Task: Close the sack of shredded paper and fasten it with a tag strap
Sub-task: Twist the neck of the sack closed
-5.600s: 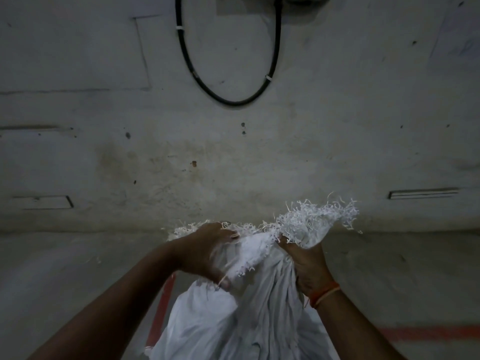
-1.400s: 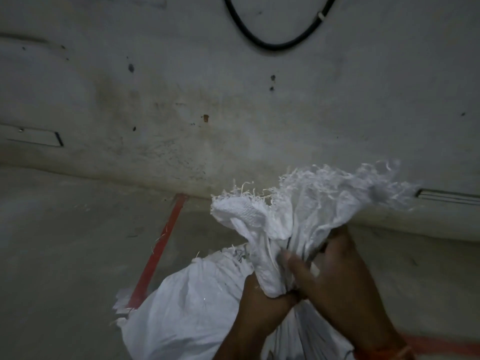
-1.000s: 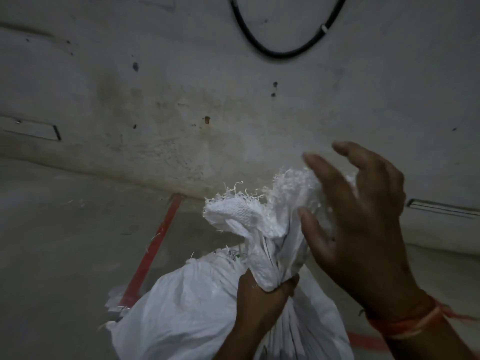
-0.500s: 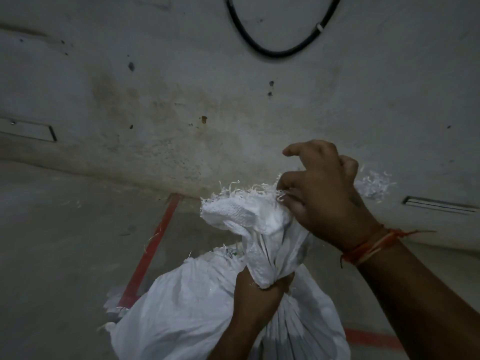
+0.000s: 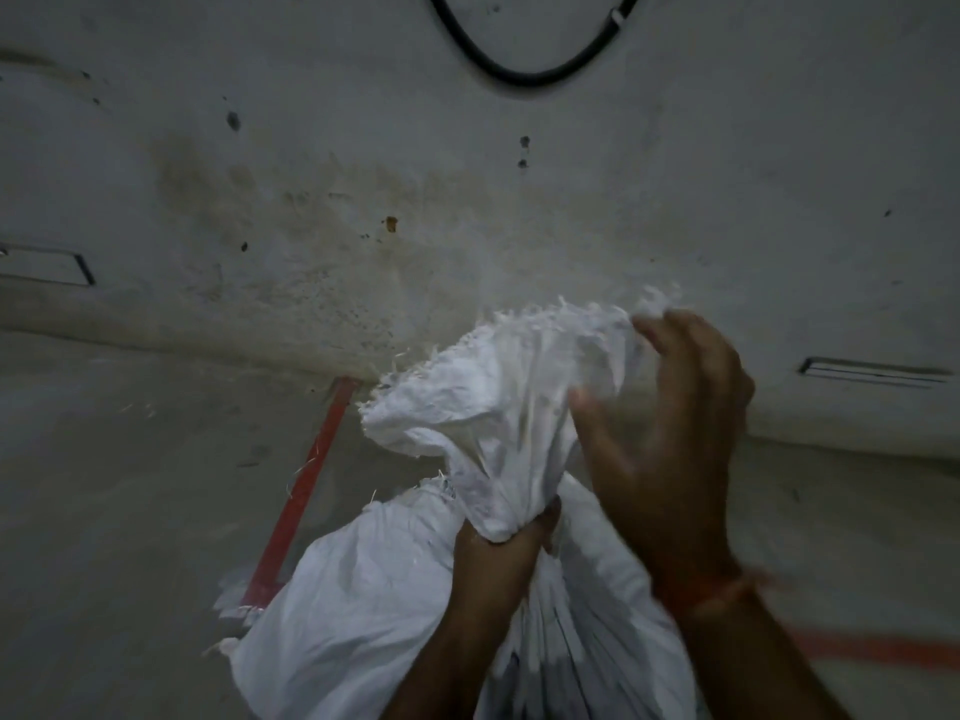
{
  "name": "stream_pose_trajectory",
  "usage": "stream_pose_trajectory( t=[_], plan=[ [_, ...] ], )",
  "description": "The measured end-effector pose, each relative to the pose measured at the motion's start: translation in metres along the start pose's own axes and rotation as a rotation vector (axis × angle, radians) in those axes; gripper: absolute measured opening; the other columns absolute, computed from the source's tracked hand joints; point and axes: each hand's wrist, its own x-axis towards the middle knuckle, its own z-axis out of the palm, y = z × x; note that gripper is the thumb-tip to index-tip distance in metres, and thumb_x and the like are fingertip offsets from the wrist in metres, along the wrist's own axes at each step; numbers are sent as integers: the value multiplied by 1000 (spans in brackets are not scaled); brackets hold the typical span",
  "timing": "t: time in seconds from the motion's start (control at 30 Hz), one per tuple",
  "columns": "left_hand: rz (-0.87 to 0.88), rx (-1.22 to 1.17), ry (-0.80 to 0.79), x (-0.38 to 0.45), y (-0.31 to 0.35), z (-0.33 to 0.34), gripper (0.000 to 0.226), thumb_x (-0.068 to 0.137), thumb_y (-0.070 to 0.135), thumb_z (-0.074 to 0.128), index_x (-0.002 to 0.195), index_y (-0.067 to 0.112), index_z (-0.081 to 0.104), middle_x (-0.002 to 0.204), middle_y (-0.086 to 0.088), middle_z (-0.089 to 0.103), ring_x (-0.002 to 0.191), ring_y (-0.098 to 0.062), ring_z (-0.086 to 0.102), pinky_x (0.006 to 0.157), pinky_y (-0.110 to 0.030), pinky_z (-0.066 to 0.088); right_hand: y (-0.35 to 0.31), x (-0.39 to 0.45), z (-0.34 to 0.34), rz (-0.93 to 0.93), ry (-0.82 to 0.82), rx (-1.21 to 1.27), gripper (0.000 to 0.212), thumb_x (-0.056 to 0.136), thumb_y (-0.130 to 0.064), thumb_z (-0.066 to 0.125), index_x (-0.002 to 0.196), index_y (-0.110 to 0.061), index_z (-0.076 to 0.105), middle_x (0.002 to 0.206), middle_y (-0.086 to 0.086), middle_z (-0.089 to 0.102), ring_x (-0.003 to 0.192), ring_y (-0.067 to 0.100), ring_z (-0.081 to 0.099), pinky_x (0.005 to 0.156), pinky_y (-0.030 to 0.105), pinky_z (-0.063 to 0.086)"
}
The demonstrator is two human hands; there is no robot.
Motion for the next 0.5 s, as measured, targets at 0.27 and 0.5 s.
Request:
stream_pose_trajectory(
  t=[0.27, 0.5],
  plan=[
    [-20, -149, -54, 5, -3, -4, 43, 75, 23, 87, 105, 40, 62, 114, 12, 69, 104, -1, 65, 102, -27, 46, 49, -135, 42, 396, -939, 492, 127, 69, -42, 81, 154, -40, -13, 158, -20, 26, 143, -6, 31, 117, 23, 34],
    [-37, 1, -107, 20, -6, -4, 31, 83, 19, 79, 105, 33, 61, 104, 24, 71, 94, 11, 63, 89, -13, 50, 59, -137, 66, 522, -835, 576, 68, 74, -13, 83, 134, -15, 53, 122, -13, 66, 111, -5, 63, 101, 22, 51]
  ],
)
